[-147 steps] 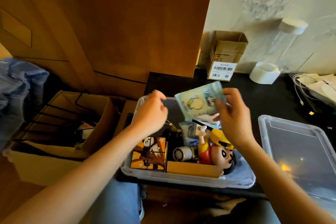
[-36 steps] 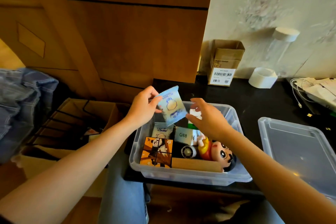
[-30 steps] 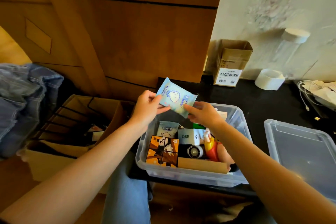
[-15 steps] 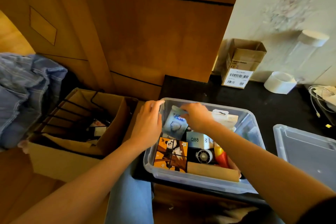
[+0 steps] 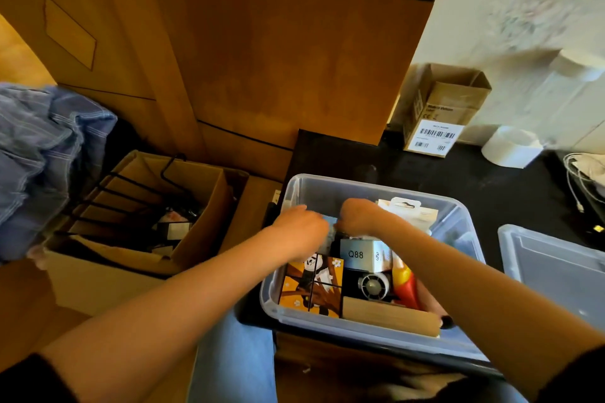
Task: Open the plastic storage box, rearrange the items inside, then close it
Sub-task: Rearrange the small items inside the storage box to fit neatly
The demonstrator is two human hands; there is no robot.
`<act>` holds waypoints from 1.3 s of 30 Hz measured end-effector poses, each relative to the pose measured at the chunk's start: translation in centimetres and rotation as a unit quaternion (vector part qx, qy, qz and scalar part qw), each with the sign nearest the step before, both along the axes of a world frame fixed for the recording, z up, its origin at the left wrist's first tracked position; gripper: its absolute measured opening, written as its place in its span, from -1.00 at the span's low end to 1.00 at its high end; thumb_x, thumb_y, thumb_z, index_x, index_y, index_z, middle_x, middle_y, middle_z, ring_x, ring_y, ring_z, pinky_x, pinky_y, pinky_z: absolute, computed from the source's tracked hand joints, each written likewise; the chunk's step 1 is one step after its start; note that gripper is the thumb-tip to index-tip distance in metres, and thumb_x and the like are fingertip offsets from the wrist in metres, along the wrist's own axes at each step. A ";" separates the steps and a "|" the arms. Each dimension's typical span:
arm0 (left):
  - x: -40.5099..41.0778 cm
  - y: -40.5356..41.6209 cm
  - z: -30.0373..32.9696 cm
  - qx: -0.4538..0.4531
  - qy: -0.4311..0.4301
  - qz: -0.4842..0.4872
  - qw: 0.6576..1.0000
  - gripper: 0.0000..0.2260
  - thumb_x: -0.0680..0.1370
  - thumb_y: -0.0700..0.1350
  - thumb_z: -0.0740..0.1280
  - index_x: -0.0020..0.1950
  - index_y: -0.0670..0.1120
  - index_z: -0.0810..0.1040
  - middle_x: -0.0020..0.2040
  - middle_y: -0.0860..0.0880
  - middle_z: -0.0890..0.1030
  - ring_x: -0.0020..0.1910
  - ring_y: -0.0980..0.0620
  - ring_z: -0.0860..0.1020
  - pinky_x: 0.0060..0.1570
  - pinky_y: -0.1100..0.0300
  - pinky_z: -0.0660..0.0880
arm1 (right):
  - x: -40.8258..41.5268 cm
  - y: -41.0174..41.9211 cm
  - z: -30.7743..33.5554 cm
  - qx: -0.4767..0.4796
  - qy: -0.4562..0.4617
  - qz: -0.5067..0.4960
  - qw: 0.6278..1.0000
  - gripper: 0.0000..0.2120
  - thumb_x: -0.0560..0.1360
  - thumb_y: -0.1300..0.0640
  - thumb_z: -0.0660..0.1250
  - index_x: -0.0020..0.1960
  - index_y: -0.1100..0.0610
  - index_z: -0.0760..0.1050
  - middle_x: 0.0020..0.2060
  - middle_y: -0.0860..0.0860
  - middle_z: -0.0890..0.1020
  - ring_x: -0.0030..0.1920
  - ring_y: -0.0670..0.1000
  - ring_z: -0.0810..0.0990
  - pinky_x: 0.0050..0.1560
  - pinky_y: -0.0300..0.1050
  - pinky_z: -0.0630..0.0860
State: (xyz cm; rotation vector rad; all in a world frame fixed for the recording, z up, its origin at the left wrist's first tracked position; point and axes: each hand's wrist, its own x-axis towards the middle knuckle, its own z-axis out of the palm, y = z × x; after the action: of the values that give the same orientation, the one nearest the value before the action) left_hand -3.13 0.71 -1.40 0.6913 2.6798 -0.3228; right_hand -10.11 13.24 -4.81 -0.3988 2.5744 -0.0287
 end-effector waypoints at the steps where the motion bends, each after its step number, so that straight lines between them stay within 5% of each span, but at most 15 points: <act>1: -0.6 0.6 0.2 -0.017 -0.050 0.020 0.998 -0.77 0.53 -0.33 0.23 0.14 -0.19 0.54 -0.10 -0.08 0.54 -0.18 -0.03 0.48 -0.15 0.19 0.38 | 0.0 0.7 0.0 0.016 -0.010 -0.003 1.000 -0.77 0.55 0.12 0.22 0.07 0.24 0.53 -0.12 0.12 0.58 -0.13 0.03 0.46 -0.09 -0.18 0.35; 3: -1.8 1.6 0.4 -0.059 -0.125 0.034 0.990 -0.77 0.52 -0.36 0.24 0.15 -0.24 0.53 -0.22 -0.08 0.48 -0.32 0.00 0.40 -0.32 0.19 0.36 | 0.2 1.2 -0.1 0.031 -0.037 -0.008 0.999 -0.73 0.56 0.11 0.22 0.19 0.21 0.49 0.04 0.14 0.58 -0.04 0.05 0.49 -0.04 -0.17 0.35; 4: -2.3 1.8 0.3 -0.071 -0.150 0.032 0.986 -0.74 0.53 -0.36 0.22 0.21 -0.25 0.50 -0.12 -0.11 0.53 -0.26 -0.03 0.45 -0.27 0.16 0.40 | 0.2 1.2 -0.3 0.028 -0.052 -0.011 0.998 -0.71 0.56 0.09 0.22 0.21 0.21 0.48 0.08 0.14 0.58 0.00 0.06 0.51 -0.02 -0.17 0.36; 6: -3.2 2.1 -0.4 -0.077 -0.194 0.037 0.977 -0.69 0.57 -0.34 0.16 0.32 -0.30 0.40 0.25 -0.24 0.49 0.12 -0.19 0.51 0.04 0.06 0.45 | 0.2 0.8 -0.6 0.010 -0.088 -0.019 0.996 -0.66 0.56 0.01 0.22 0.20 0.22 0.49 0.09 0.13 0.58 0.08 0.09 0.52 0.03 -0.14 0.37; 8: -3.7 2.2 -1.3 -0.082 -0.216 0.033 0.972 -0.70 0.58 -0.35 0.14 0.31 -0.34 0.39 0.34 -0.30 0.41 0.29 -0.26 0.42 0.16 0.00 0.40 | 0.2 0.2 -0.7 0.009 -0.122 -0.019 0.992 -0.62 0.54 -0.04 0.24 0.21 0.21 0.49 0.11 0.12 0.57 0.11 0.10 0.52 0.08 -0.11 0.38; 11: -4.2 2.0 -2.2 -0.078 -0.231 0.038 0.969 -0.75 0.56 -0.36 0.14 0.21 -0.35 0.47 0.16 -0.34 0.50 0.12 -0.30 0.49 -0.06 0.03 0.38 | 0.1 -0.4 -0.9 0.048 -0.149 0.005 0.988 -0.59 0.50 -0.02 0.30 0.25 0.20 0.47 0.15 0.14 0.55 0.11 0.12 0.52 0.14 -0.06 0.42; 15: -4.5 1.9 -2.5 -0.061 -0.242 0.058 0.967 -0.71 0.57 -0.35 0.15 0.29 -0.33 0.41 0.30 -0.30 0.45 0.25 -0.27 0.44 0.18 -0.04 0.40 | -0.1 -0.4 -0.4 -0.010 -0.201 -0.022 0.979 -0.61 0.52 0.13 0.28 0.30 0.24 0.42 0.26 0.19 0.48 0.23 0.16 0.47 0.17 -0.05 0.39; 17: -4.5 1.9 -2.6 -0.057 -0.250 0.060 0.965 -0.62 0.58 -0.34 0.15 0.41 -0.27 0.33 0.32 -0.26 0.43 0.16 -0.22 0.47 0.07 0.00 0.40 | -0.1 0.1 -0.1 -0.030 -0.212 -0.032 0.976 -0.62 0.51 0.17 0.29 0.30 0.25 0.41 0.24 0.20 0.49 0.17 0.15 0.49 0.15 -0.06 0.40; 20: -4.4 2.0 -2.6 -0.048 -0.252 0.060 0.965 -0.56 0.58 -0.34 0.14 0.47 -0.20 0.27 0.33 -0.20 0.42 0.05 -0.12 0.45 -0.07 0.16 0.34 | 0.2 0.6 -0.1 0.047 -0.153 0.005 0.987 -0.58 0.49 0.03 0.30 0.29 0.19 0.40 0.05 0.13 0.54 -0.02 0.07 0.50 0.02 -0.10 0.43; 23: -3.9 2.0 -2.2 0.004 -0.244 0.088 0.966 -0.54 0.57 -0.36 0.13 0.48 -0.18 0.26 0.33 -0.18 0.43 0.12 -0.12 0.50 -0.10 0.18 0.39 | 0.3 1.3 -0.3 0.045 -0.116 0.026 0.992 -0.56 0.50 -0.03 0.29 0.29 0.17 0.42 0.13 0.13 0.56 0.11 0.10 0.52 0.12 -0.09 0.43; 27: -3.0 1.7 -2.0 0.142 -0.240 0.149 0.949 -0.56 0.56 -0.37 0.12 0.44 -0.17 0.33 0.13 -0.21 0.54 -0.27 -0.03 0.45 -0.41 0.21 0.32 | 1.1 3.3 2.4 -0.019 -0.111 0.044 0.993 -0.62 0.57 -0.04 0.17 0.27 0.14 0.47 0.20 0.09 0.53 0.18 0.08 0.47 0.18 -0.11 0.36; 31: -2.2 1.6 -1.7 0.240 -0.224 0.148 0.933 -0.68 0.60 -0.29 0.10 0.27 -0.04 0.48 0.20 -0.15 0.55 -0.25 0.04 0.46 -0.33 0.26 0.36 | 2.8 7.0 4.7 -0.099 -0.111 0.053 0.987 -0.64 0.62 0.00 0.05 0.34 0.06 0.42 0.32 0.01 0.45 0.29 0.03 0.40 0.35 -0.08 0.27; 33: -1.6 1.5 -1.5 0.275 -0.217 0.153 0.924 -0.68 0.63 -0.23 0.12 0.35 -0.05 0.46 0.26 -0.06 0.53 -0.16 0.07 0.54 -0.24 0.29 0.48 | 3.9 8.8 5.0 -0.150 -0.081 0.031 0.985 -0.66 0.63 0.02 0.07 0.34 0.05 0.40 0.32 0.00 0.45 0.30 0.02 0.40 0.32 -0.12 0.28; 36: -0.7 1.9 -1.9 0.306 -0.209 0.167 0.913 -0.68 0.63 -0.17 0.15 0.38 -0.06 0.43 0.23 -0.09 0.56 0.08 -0.14 0.58 0.07 -0.03 0.51 | 5.8 11.2 5.2 -0.257 -0.014 -0.021 0.966 -0.73 0.60 0.09 0.13 0.26 0.03 0.46 0.24 0.00 0.52 0.22 -0.02 0.47 0.22 -0.20 0.38; 39: 0.1 2.5 -2.3 0.339 -0.197 0.178 0.903 -0.66 0.62 -0.12 0.17 0.41 -0.04 0.39 0.08 -0.09 0.61 -0.16 -0.06 0.60 -0.17 0.04 0.52 | 7.8 13.3 5.1 -0.344 0.055 -0.085 0.933 -0.79 0.59 0.16 0.16 0.14 -0.01 0.50 0.13 -0.06 0.55 0.13 -0.08 0.51 0.08 -0.27 0.46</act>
State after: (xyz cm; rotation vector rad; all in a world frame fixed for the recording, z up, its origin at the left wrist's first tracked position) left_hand -3.02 3.19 -3.66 0.3593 2.4125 0.7958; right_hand -2.32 26.52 0.33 -0.4292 2.6315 -1.0161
